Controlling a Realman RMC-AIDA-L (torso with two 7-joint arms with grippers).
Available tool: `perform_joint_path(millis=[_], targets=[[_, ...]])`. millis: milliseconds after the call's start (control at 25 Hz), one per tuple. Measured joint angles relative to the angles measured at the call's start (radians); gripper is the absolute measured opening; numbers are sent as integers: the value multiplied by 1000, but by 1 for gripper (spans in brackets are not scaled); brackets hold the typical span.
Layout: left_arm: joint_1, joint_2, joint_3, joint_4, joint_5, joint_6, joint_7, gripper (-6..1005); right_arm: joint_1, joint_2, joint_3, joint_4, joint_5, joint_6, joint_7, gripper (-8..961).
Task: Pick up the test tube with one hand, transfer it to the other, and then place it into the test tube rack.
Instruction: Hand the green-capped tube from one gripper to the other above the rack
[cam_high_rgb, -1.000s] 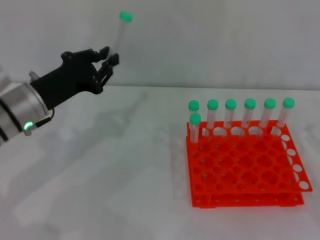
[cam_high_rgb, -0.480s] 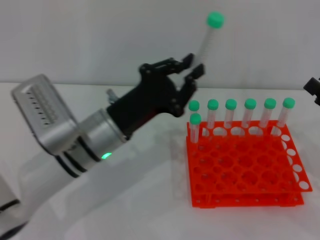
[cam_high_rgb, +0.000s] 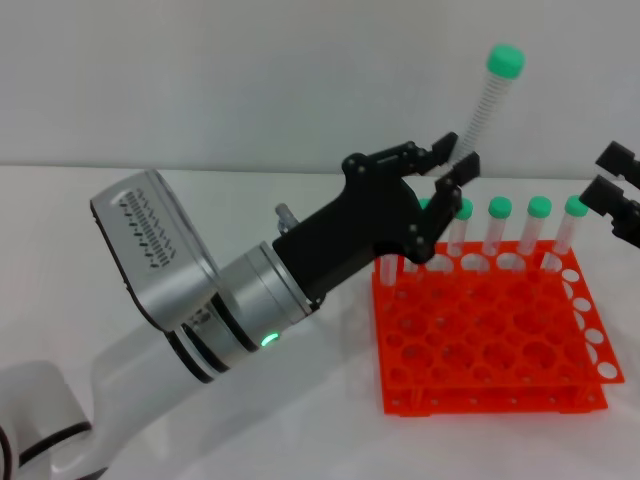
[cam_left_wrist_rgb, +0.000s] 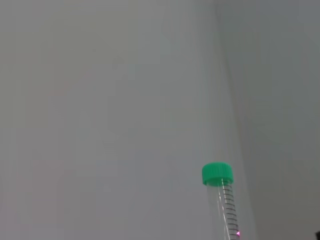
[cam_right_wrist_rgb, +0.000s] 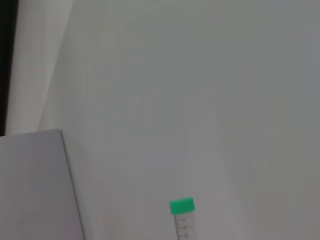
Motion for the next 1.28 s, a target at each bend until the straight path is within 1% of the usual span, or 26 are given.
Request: perform_joint_path(millis=[320,560,880,1040,1160,1280], targets=[[28,-5,0,56,17,-1,1,208,47,-22,2,-8,-32,26,-10,871],[44,-8,0,68,36,-1,-1,209,69,-34,6,-29,-67,48,-26,870],[69,-7,-5,79,38,-20,2,211,129,-80,18,-44,-126,59,16,869],[71,-8,-2,81,38,-37,2,212,166,-101,18,-57,-173,65,95,868],[71,-8,-2,82,38,-46,2,212,189,-110,18,-62,-203,69,144,864],[70,-8,-3,82,38,-51,3,213,201,-109,19,-66,-210,71,155,859]])
